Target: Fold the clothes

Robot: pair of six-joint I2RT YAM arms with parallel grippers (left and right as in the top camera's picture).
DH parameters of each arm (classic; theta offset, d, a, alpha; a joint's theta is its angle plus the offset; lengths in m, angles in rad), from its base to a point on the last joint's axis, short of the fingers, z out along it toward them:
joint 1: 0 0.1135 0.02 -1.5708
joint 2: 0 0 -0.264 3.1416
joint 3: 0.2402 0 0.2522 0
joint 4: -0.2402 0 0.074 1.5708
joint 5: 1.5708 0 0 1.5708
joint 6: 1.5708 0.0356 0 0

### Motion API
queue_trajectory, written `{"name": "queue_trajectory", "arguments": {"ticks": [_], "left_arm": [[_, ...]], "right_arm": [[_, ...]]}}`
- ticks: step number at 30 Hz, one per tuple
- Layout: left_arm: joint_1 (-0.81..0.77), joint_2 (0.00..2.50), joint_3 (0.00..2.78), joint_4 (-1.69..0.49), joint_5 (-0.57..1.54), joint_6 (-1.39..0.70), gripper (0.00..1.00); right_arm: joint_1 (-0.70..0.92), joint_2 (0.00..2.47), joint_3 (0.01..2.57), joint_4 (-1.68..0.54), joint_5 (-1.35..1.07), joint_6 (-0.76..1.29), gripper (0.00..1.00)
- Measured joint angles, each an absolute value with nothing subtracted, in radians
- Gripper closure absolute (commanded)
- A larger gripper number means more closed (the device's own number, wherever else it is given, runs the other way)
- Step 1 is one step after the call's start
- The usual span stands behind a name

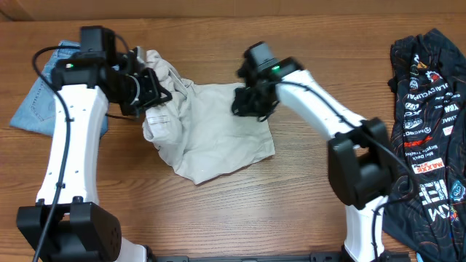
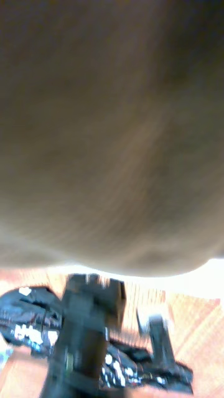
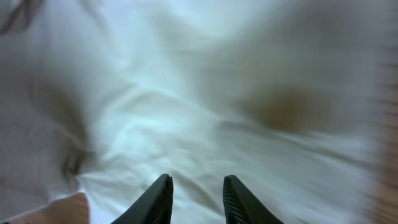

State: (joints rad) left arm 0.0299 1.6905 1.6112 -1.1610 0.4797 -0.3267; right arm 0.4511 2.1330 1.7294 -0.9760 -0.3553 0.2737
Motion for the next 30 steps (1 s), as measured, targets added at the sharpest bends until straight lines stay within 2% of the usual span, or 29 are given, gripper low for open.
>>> {"name": "queue_trajectory", "arguments": {"ticks": [8,21,24,25,26,27,30], "left_arm": [[-0.116,1.691,1.611,-1.139,0.31,-0.366,0.92],[-0.302,1.895,1.623,-1.021,0.262,-0.474,0.95],[-0.34,1.95,1.623,-0.978,0.285,-0.492,0.85],[-0.354,1.968,1.623,-0.965,0.3,-0.495,0.67],[-0.363,1.979,1.623,-0.959,0.311,-0.501,0.58],[-0.374,1.988,1.623,-0.952,0.327,-0.506,0.54],[-0.387,1.991,1.625,-0.931,0.409,-0.512,0.52]], "right_arm": [[0.408,2.127,1.633,-1.005,-0.302,0.253,0.69],[0.409,2.127,1.582,-1.014,-0.281,0.247,0.67],[0.409,2.127,1.582,-1.016,-0.28,0.247,0.65],[0.409,2.127,1.582,-1.019,-0.28,0.244,0.64],[0.409,2.127,1.582,-1.022,-0.28,0.244,0.65],[0.409,2.127,1.582,-1.024,-0.28,0.243,0.64],[0.409,2.127,1.582,-1.033,-0.28,0.242,0.64]]}}
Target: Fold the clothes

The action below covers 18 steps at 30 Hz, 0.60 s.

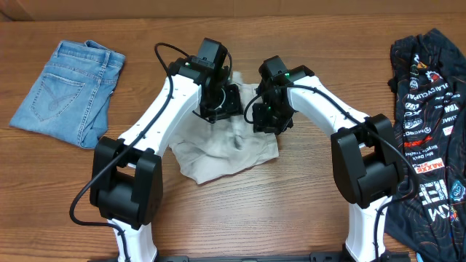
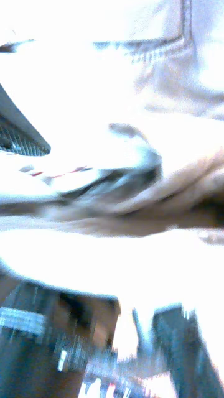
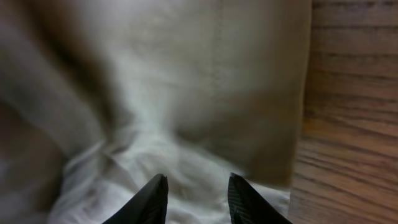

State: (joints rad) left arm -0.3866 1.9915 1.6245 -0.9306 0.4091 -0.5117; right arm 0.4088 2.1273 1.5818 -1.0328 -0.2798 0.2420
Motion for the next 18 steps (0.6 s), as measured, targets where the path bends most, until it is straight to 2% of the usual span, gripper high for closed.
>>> {"name": "queue_trajectory", "arguments": {"ticks": [4,7,10,12,18], "left_arm": [[-0.379,1.991,1.662,-0.934,0.521,-0.487,0.51],[-0.352,1.987,1.726,-0.976,0.527,-0.448,0.51],[-0.3,1.961,1.77,-1.02,0.454,-0.429,0.51],[-0.256,1.937,1.78,-1.025,0.39,-0.418,0.45],[-0.154,1.929,1.791,-0.999,0.204,-0.411,0.39]], "right_arm": [[0.409,2.127,1.581,-1.033,-0.279,0.242,0.59],[0.408,2.127,1.582,-1.042,-0.267,0.241,0.57],[0.403,2.127,1.584,-1.088,-0.207,0.253,0.55],[0.391,2.122,1.596,-1.112,-0.164,0.266,0.55],[0.315,1.968,1.686,-1.127,-0.146,0.247,0.56]]}}
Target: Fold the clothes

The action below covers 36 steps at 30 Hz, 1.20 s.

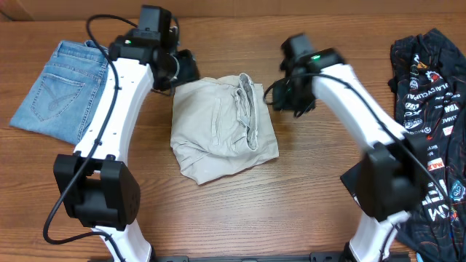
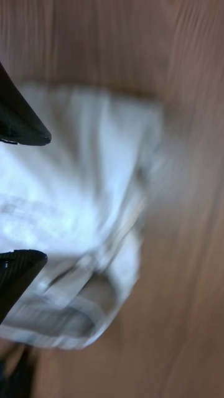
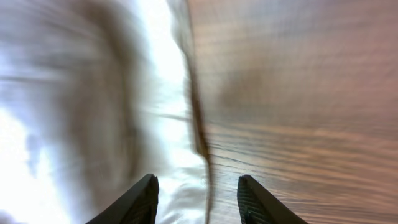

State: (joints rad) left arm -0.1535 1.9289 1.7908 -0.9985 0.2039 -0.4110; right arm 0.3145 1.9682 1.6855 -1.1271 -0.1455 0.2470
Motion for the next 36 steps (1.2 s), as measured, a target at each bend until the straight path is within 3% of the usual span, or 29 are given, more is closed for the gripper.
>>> {"name": "queue_trajectory", "arguments": {"ticks": [7,20,29,31,33,36], "left_arm": [[-0.137,2.001,1.792,-0.911,0.113,-0.408,0.39],[-0.137,2.168,1.792,-1.001,0.092,-0.408,0.4],[-0.137,2.168,1.792,-1.228,0.081,-0.408,0.41],[-0.137,2.168,1.792,-1.266,0.078,-0.408,0.42],[-0.137,2.168,1.792,-1.287,0.077,-0.408,0.46],[-0.138,2.168,1.792,-1.292,0.077,-0.406,0.57]], "right_arm": [[0.357,1.761,1.756,-1.132,-0.364,0.105,0.56],[0.439,1.936,1.636,-1.115,-0.611,-0.009,0.56],[0.425,2.148,1.578,-1.128,-0.465,-0.022,0.56],[0.405,2.178,1.578,-1.127,-0.429,-0.017,0.63],[0.39,2.183,1.578,-1.126,-0.416,-0.012,0.71],[0.371,2.183,1.578,-1.124,-0.392,-0.011,0.71]]}}
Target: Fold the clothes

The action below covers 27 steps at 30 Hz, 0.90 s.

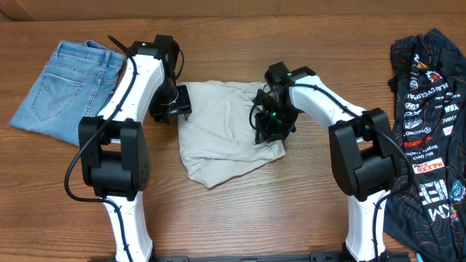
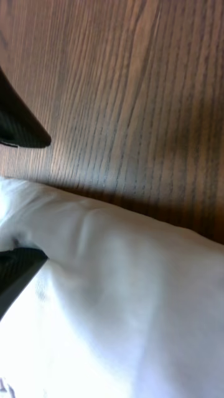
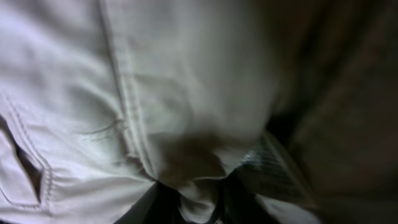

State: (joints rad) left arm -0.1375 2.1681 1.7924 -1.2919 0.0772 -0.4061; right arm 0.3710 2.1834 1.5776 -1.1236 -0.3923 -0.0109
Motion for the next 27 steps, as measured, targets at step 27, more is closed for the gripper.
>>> {"name": "queue_trajectory", "arguments": {"ticks": [27], "left_arm": [[-0.228,2.165,1.84,-1.189,0.042,-0.377,0.44]], "right_arm": [[0.327,2.066,1.612,-1.017,0.36,0.28,0.36]]}}
